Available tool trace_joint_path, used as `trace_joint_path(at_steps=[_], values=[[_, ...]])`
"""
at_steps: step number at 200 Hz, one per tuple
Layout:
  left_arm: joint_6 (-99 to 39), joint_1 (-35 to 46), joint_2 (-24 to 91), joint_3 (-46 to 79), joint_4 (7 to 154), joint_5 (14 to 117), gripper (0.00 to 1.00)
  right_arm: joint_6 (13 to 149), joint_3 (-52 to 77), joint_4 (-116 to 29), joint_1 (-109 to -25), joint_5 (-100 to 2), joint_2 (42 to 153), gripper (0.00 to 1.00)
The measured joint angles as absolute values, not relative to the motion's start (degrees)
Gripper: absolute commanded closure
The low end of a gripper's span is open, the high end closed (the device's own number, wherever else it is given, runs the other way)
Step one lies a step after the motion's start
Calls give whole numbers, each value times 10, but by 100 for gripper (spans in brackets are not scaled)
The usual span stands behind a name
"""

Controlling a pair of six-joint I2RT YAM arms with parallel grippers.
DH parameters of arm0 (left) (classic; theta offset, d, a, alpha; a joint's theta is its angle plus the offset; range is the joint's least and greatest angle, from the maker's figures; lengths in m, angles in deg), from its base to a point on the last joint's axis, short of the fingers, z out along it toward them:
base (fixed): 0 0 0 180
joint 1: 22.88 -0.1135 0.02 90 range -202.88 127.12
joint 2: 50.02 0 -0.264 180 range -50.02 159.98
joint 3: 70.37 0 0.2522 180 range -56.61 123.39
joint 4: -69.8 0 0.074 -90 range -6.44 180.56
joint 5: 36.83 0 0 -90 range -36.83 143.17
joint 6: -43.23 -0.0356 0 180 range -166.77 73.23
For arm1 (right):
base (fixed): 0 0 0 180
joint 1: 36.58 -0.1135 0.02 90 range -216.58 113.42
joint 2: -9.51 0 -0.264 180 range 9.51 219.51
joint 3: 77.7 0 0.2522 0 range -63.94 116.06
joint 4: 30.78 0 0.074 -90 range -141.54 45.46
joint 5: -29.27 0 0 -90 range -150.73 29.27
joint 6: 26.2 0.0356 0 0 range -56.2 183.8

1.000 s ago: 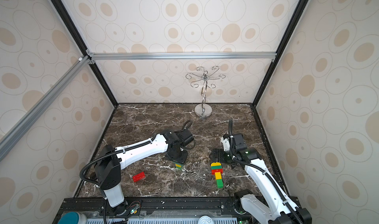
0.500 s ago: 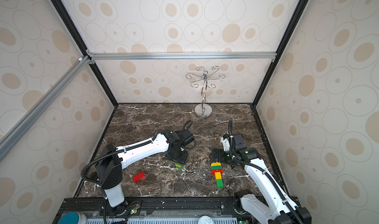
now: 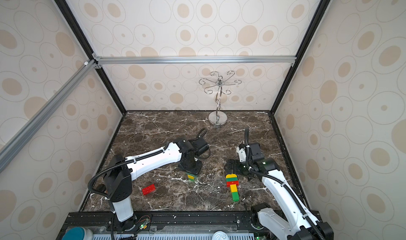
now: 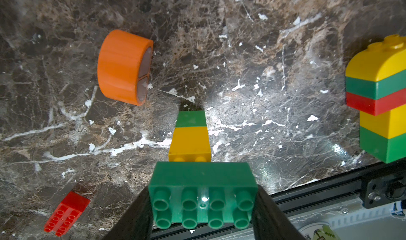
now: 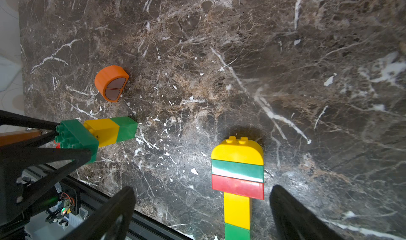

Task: Assemble an ice cream with lego
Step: Assemble the lego brick with the lego brick.

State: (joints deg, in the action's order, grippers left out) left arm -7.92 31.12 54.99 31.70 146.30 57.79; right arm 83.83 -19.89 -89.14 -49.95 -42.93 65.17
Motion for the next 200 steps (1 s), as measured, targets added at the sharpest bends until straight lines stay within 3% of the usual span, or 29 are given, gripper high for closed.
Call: trace_joint_path(at_steps=[200], values=[[-101, 301, 552, 316, 1474, 592, 75, 838, -199, -892, -499, -429, 655, 2]])
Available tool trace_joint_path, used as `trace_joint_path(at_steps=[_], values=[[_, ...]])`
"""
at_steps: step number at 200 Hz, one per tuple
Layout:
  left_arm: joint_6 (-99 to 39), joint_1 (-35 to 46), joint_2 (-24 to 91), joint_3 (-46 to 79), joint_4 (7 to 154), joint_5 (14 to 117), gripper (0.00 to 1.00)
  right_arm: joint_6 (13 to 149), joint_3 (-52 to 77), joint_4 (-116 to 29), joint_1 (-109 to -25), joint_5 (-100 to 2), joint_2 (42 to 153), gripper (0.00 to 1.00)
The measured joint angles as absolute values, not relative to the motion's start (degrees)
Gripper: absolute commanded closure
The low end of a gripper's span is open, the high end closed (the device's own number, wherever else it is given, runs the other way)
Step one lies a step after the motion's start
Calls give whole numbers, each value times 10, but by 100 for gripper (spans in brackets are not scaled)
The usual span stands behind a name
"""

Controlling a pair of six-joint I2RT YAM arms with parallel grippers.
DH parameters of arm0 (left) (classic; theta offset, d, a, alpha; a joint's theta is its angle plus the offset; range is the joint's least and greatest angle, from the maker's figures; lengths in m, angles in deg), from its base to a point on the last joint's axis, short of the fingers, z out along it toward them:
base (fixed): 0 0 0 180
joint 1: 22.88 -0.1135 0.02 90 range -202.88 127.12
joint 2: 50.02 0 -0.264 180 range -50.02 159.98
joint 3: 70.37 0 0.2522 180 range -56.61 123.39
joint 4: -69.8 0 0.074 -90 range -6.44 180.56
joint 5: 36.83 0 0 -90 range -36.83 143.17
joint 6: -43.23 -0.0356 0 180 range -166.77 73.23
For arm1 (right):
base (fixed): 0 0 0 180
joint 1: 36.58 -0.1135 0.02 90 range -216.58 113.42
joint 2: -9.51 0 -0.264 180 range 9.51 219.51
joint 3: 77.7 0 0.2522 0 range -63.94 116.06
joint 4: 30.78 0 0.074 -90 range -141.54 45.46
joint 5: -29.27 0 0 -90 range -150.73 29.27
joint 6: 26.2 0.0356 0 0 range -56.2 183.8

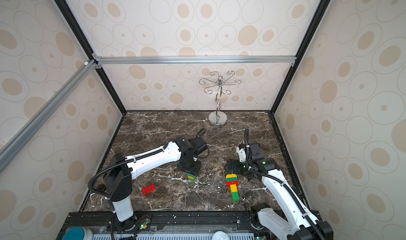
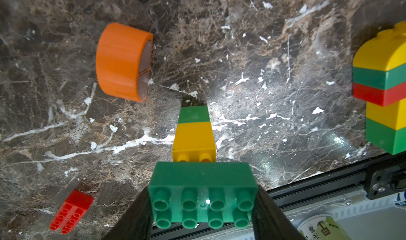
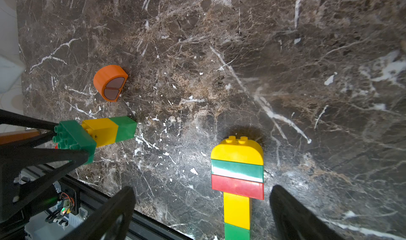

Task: Assemble an ice cream with lego
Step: Assemble the lego brick with the lego brick.

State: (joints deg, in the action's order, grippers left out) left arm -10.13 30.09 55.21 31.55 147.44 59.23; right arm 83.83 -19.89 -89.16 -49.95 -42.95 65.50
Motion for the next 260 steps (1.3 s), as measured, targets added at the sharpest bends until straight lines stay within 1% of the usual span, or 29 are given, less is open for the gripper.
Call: trace_joint_path(at_steps=[260], values=[[-80, 295, 562, 328, 1480, 604, 75, 839, -199, -891, -499, -429, 657, 2]])
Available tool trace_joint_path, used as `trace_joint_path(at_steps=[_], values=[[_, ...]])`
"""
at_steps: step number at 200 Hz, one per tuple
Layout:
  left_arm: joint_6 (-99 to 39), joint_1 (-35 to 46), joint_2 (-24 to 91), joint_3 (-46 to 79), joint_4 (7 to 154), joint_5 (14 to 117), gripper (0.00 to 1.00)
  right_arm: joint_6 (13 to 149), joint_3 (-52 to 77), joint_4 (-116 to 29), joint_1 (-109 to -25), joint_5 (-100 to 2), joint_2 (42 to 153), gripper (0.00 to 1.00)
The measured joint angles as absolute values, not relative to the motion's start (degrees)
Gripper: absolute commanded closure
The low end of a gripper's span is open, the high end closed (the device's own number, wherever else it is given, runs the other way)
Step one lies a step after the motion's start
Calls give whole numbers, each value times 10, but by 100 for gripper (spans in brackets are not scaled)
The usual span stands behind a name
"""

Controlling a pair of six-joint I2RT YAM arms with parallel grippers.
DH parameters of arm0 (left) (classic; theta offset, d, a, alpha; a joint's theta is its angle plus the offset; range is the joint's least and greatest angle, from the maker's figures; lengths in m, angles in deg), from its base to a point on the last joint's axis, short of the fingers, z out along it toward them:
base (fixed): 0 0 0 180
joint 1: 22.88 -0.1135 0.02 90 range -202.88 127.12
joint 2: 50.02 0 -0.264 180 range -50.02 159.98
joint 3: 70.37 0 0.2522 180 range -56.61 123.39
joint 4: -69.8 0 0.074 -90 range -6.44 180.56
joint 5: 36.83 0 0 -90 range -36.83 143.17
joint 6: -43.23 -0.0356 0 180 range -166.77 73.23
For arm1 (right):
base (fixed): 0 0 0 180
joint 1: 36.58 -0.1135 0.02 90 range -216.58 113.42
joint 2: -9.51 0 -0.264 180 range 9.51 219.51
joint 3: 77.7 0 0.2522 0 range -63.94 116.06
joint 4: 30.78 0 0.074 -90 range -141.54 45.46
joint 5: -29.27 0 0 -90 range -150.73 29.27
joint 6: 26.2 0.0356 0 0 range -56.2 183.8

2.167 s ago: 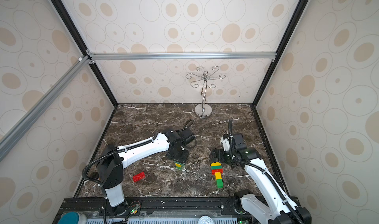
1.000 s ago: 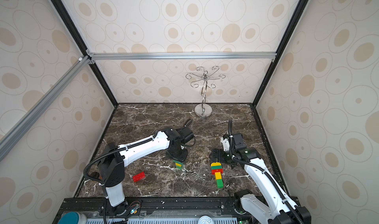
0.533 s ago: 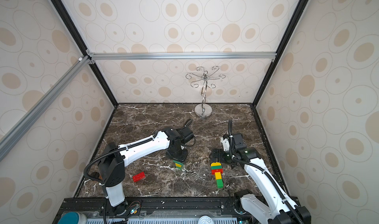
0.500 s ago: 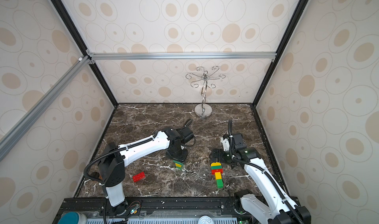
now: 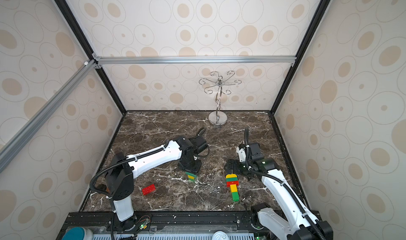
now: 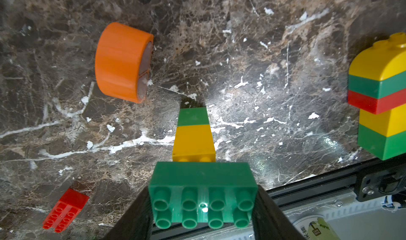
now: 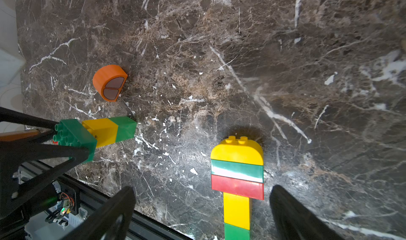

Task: Assemble an ice cream with lego
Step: Assemble the lego brick with the lego brick.

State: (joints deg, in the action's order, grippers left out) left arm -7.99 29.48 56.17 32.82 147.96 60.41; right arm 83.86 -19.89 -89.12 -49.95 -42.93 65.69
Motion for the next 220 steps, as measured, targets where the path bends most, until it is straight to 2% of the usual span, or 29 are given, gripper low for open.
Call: trace_joint_path(at_steps=[220], values=[[-86, 302, 559, 311, 1469, 604, 81, 839, -199, -892, -499, -432, 667, 2]])
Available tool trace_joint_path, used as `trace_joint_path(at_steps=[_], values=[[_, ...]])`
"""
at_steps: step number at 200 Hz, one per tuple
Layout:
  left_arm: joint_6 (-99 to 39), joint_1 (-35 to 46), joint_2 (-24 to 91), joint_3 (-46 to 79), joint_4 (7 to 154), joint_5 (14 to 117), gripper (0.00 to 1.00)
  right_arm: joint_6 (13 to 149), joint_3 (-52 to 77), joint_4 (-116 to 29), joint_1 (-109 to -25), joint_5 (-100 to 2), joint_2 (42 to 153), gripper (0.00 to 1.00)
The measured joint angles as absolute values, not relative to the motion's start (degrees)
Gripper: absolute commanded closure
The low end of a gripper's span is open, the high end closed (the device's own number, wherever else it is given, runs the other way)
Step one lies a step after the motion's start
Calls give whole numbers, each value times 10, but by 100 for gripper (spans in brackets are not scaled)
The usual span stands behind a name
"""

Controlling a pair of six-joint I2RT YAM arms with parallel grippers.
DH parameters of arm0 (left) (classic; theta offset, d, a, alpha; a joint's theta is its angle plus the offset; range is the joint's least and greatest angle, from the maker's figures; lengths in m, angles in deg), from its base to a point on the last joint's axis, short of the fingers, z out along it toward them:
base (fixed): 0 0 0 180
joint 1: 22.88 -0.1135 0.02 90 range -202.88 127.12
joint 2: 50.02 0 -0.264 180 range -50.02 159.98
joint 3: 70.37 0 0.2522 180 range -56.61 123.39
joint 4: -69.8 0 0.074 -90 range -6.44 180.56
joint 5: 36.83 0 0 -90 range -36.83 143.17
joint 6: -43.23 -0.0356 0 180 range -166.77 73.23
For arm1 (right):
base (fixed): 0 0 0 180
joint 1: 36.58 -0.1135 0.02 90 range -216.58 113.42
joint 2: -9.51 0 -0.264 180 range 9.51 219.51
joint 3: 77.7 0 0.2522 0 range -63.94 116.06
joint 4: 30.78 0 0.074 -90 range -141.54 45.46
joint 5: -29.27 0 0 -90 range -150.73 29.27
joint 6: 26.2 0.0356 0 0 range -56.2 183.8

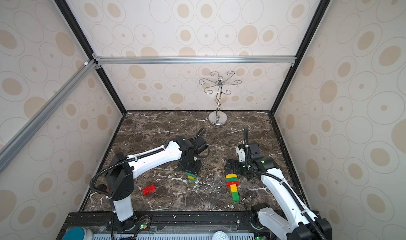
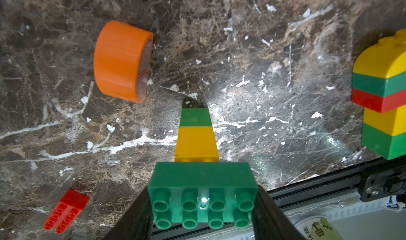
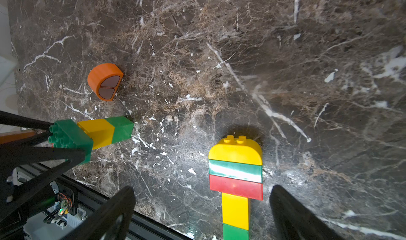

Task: Assemble an ice cream with lego
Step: Assemble the lego brick with the lego brick.

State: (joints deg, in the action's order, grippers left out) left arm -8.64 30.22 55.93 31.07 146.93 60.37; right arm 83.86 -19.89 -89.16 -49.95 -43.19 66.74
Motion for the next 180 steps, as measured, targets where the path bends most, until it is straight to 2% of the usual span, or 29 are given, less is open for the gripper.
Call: trace_joint_path(at_steps=[65, 180], values=[[-94, 310, 541, 285, 1446, 569, 81, 839, -199, -892, -499, -432, 667, 2], [-100, 309, 537, 275, 1431, 580, 82, 839, -199, -895, -499, -435, 667, 1]])
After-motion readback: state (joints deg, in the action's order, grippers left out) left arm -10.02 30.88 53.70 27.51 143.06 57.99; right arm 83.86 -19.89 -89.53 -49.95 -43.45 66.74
